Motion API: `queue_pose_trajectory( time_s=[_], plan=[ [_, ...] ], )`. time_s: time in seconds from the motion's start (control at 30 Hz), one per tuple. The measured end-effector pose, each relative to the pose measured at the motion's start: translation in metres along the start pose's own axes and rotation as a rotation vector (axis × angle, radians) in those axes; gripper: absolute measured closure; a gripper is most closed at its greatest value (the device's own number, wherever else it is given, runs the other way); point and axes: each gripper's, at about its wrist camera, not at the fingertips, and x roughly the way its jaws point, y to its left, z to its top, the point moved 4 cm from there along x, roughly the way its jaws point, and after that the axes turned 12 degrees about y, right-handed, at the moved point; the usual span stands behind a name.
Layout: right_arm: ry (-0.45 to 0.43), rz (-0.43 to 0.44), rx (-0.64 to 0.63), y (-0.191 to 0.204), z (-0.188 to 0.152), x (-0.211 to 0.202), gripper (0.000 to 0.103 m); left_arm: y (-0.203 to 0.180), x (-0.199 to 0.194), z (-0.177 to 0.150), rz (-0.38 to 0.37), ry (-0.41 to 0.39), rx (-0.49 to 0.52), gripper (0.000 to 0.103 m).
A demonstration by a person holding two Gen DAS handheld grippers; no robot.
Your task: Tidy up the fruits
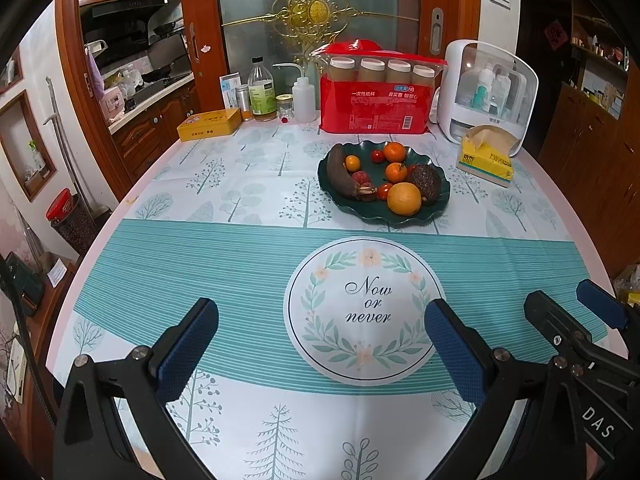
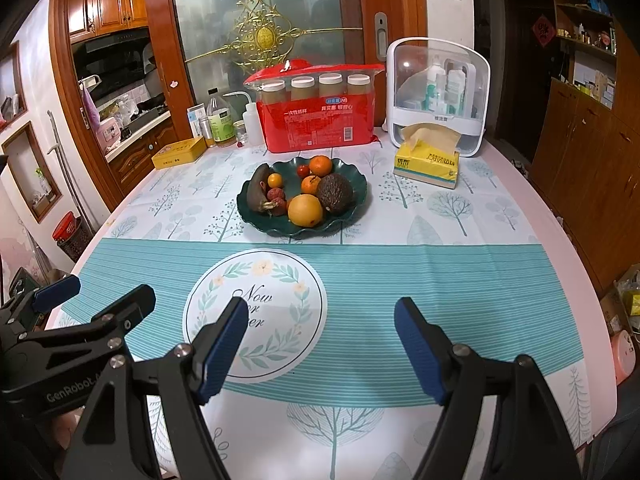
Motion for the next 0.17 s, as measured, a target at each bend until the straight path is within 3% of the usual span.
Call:
queue_pose_trajectory(
  time_s=[0.17],
  plan=[
    [0.011,0.007,0.002,0.0023,-0.0041,0.0052,0.027,0.0004,0.0078,-0.0029,-0.006,0.019,-0.002,0.001]
  ],
)
